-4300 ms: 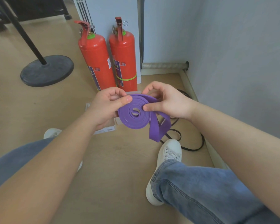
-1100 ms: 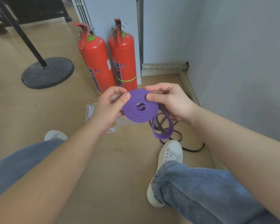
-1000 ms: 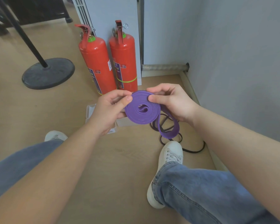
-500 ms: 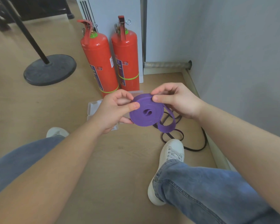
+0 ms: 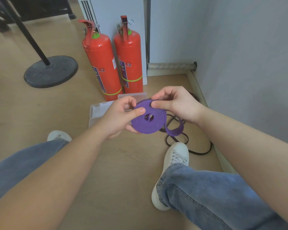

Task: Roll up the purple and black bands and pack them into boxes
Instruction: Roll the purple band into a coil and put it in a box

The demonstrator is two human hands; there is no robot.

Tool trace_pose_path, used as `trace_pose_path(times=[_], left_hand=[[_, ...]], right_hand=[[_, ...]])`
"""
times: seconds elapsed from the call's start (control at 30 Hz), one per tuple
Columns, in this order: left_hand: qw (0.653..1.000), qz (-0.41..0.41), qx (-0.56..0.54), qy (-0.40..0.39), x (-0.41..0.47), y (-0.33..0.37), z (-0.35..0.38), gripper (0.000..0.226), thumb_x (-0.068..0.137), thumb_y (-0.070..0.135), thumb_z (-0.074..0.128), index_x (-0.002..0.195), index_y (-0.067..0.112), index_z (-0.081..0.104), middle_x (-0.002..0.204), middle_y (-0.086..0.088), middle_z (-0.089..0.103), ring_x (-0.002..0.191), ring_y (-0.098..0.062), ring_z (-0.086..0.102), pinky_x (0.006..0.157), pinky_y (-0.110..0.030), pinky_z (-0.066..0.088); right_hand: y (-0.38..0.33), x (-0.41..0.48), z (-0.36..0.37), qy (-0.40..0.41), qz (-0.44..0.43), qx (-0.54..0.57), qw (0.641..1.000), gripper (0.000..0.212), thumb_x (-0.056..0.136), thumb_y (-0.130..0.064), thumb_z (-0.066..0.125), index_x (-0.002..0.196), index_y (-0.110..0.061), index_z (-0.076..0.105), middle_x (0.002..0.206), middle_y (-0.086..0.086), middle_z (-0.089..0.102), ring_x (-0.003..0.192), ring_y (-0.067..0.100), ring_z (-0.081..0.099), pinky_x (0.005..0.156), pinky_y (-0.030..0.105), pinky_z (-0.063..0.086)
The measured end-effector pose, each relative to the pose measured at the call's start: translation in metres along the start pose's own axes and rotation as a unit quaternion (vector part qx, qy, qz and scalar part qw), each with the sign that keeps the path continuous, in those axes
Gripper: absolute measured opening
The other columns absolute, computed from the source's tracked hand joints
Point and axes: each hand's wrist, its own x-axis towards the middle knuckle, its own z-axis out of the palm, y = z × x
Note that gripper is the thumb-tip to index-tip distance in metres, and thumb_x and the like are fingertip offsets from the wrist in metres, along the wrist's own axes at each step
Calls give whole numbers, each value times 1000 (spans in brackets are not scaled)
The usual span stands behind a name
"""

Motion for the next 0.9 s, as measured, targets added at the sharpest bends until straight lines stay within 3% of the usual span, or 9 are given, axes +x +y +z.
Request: trace_pose_path(times=[0.2, 0.33, 0.5, 0.6, 0.73, 0.83, 0.9], left_hand=[[995, -13, -97, 31, 1, -1, 10, 21, 95, 11, 64, 85, 17, 47, 107, -3, 72, 103, -29, 72, 62, -60, 59], [990, -22, -122, 62, 1, -3, 14, 21, 95, 11, 65, 85, 16, 47, 110, -3, 73, 104, -31, 71, 63, -60, 59], [985, -14, -150, 80, 3, -7, 16, 22, 99, 13, 60, 85, 17, 44, 113, -7, 68, 104, -27, 70, 62, -56, 59], [994, -25, -73, 74, 6, -5, 14, 26, 102, 21, 56, 83, 18, 39, 116, -11, 61, 111, -25, 65, 65, -56, 60], [988, -10, 143, 56, 9, -4, 0, 30, 98, 32, 61, 77, 20, 43, 87, -6, 51, 91, -19, 61, 75, -51, 63], [993, -2, 111, 32, 9, 0, -4, 20, 96, 27, 65, 85, 20, 50, 88, 0, 70, 94, -19, 71, 77, -48, 63], [994, -8, 108, -5, 8, 3, -1, 16, 96, 23, 65, 92, 19, 50, 91, -6, 76, 88, -19, 74, 71, -43, 63]], right_hand=[[9, 1, -4, 46, 58, 155, 985, 10, 87, -2, 75, 91, -8, 68, 83, 10, 76, 74, 26, 74, 74, 39, 61], [14, 0, -5, 43, 60, 165, 983, 7, 91, -5, 72, 90, -9, 67, 82, 7, 76, 72, 21, 74, 59, 30, 57], [19, 2, -12, -16, 77, 156, 985, 21, 99, -5, 61, 109, -21, 71, 97, 5, 77, 85, 23, 70, 58, 32, 55], [22, 3, -6, -3, 56, 109, 992, 24, 101, -5, 58, 116, -20, 70, 96, 6, 75, 86, 26, 65, 57, 33, 54], [19, 6, -10, 1, 44, 65, 997, 26, 102, -6, 56, 116, -21, 72, 99, 7, 76, 90, 28, 66, 73, 41, 54], [8, 6, -14, -33, 26, 2, 999, 27, 102, -5, 57, 110, -25, 73, 93, 1, 77, 84, 19, 68, 75, 37, 55], [2, 4, -12, -65, 11, -68, 996, 28, 102, -5, 57, 109, -27, 72, 87, -4, 77, 71, 7, 67, 66, 25, 54]])
